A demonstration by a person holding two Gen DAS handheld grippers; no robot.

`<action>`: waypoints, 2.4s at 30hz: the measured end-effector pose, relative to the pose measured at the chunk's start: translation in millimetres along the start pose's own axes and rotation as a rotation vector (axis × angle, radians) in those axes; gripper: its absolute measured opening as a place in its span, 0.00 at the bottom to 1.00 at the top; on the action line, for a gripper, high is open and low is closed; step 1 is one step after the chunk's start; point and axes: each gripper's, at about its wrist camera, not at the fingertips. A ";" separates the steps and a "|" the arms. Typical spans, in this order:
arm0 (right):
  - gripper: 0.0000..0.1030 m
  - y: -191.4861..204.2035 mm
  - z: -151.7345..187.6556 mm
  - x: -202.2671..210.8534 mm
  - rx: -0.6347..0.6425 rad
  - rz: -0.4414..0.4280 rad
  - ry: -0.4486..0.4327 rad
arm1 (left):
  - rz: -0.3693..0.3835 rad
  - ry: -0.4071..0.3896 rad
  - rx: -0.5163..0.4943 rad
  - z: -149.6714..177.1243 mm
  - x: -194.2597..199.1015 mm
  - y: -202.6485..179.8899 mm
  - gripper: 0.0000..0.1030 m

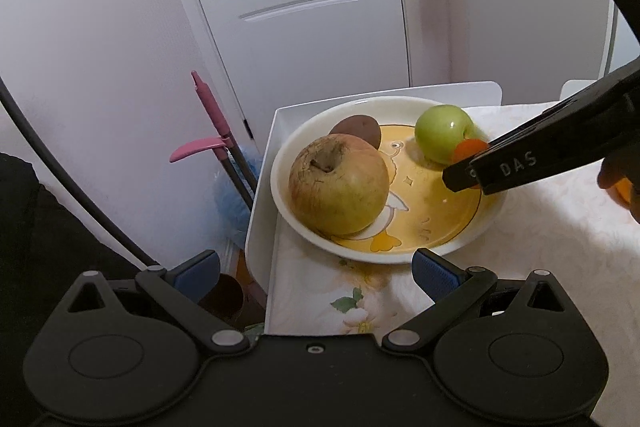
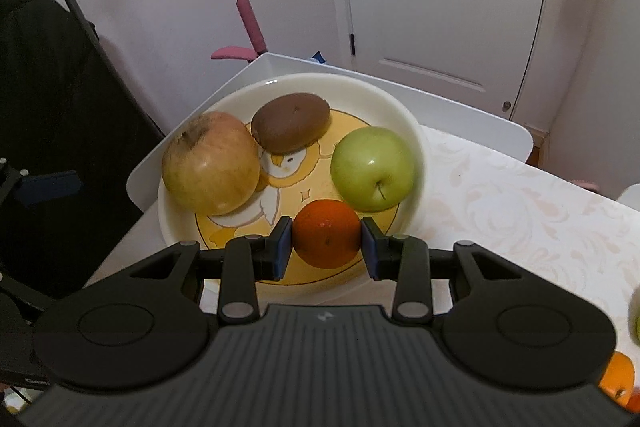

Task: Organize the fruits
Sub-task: 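Release the large apple into the bowl with the left tool while the right tool releases the tangerine, then move both tools back over the remaining fruit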

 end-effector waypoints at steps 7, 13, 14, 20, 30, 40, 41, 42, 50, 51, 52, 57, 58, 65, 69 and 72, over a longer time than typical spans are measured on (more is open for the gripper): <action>1.00 2.2 1.8 13.9 0.016 0.019 -0.065 | 0.030 0.019 0.042 1.7 -1.0 2.8 1.00; 1.00 2.0 5.3 24.7 0.004 0.043 -0.091 | 0.038 0.017 0.062 1.8 5.3 2.3 1.00; 1.00 2.2 5.5 26.2 0.003 0.044 -0.093 | 0.038 0.016 0.064 1.8 6.1 1.7 1.00; 1.00 8.9 7.6 38.2 -0.002 0.061 -0.096 | 0.034 0.009 0.072 0.2 13.8 3.6 1.00; 1.00 26.6 11.1 74.8 -0.025 0.089 -0.145 | 0.059 -0.025 0.079 -5.8 36.5 8.3 1.00; 1.00 35.8 23.0 134.3 -0.083 0.160 -0.223 | 0.101 -0.078 0.068 -18.9 67.1 10.8 1.00; 1.00 34.9 25.2 140.1 -0.091 0.170 -0.229 | 0.102 -0.086 0.066 -20.1 70.6 10.2 1.00; 1.00 33.9 27.8 146.3 -0.103 0.180 -0.235 | 0.109 -0.095 0.065 -21.4 74.1 9.6 1.00; 1.00 21.2 56.1 195.1 -0.173 0.233 -0.277 | 0.150 -0.143 0.068 -32.9 102.3 -3.6 1.00; 1.00 18.4 60.8 201.3 -0.176 0.237 -0.280 | 0.157 -0.145 0.068 -33.9 106.0 -7.2 1.00; 1.00 14.8 66.0 207.9 -0.178 0.241 -0.282 | 0.161 -0.147 0.069 -34.7 109.8 -11.2 1.00; 1.00 -7.1 91.5 237.1 -0.176 0.256 -0.281 | 0.163 -0.150 0.074 -35.7 131.3 -35.6 1.00; 1.00 -12.6 95.8 242.8 -0.176 0.257 -0.279 | 0.161 -0.148 0.078 -36.1 135.1 -41.7 1.00; 1.00 -53.9 121.6 273.4 -0.149 0.260 -0.256 | 0.145 -0.135 0.099 -36.3 154.1 -89.9 1.00; 1.00 -83.2 134.9 281.5 -0.146 0.253 -0.237 | 0.137 -0.130 0.102 -36.0 157.8 -121.3 1.00; 1.00 -102.8 145.0 284.2 -0.135 0.250 -0.226 | 0.135 -0.122 0.107 -35.3 156.8 -143.7 1.00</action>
Point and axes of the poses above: each gripper's, at about its wrist camera, not at the fingertips, and x roughly against the way its jaws point, y to its left, z to its underside, and after that the axes turned 15 degrees about -z, right-handed
